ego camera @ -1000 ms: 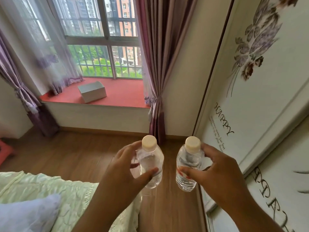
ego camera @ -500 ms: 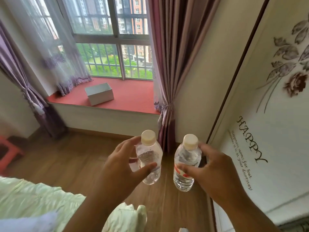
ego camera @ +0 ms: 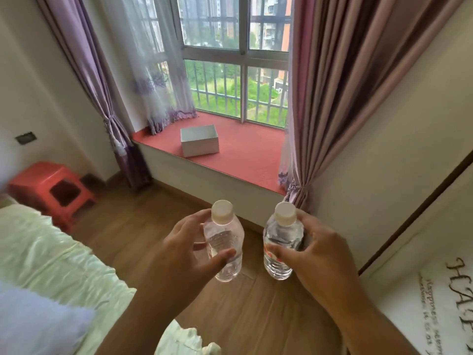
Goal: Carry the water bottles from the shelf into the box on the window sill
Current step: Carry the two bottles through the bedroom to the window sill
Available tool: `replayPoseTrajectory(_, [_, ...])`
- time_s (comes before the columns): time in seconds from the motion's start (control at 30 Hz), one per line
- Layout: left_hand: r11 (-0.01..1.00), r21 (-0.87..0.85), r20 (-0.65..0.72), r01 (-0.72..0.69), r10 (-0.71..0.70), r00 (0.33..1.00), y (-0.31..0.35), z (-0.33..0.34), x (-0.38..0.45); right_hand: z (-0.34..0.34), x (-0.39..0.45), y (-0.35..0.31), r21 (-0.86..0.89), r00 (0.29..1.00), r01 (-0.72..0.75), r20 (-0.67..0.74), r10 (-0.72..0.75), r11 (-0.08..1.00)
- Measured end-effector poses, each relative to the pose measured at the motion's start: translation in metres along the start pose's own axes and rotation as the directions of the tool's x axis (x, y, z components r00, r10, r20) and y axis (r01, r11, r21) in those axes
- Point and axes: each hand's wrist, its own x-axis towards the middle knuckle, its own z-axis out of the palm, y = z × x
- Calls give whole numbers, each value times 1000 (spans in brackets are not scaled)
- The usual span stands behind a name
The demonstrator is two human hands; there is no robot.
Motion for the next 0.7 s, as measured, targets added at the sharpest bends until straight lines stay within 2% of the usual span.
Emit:
replayPoseTrajectory(0.3, [997, -24, 1, 78, -78, 997, -34, 29, 69, 26, 90, 29, 69, 999, -20, 50, 17, 997])
replayPoseTrajectory(0.6, [997, -69, 31, 29, -27, 999, -91, 20, 200, 67, 206, 16, 30, 1000, -19, 5, 18, 999])
replayPoseTrajectory(0.7, [997, -73, 2, 16, -16, 1000, -111, 9, 238, 87, 244, 7, 33, 999, -7, -33, 8, 999])
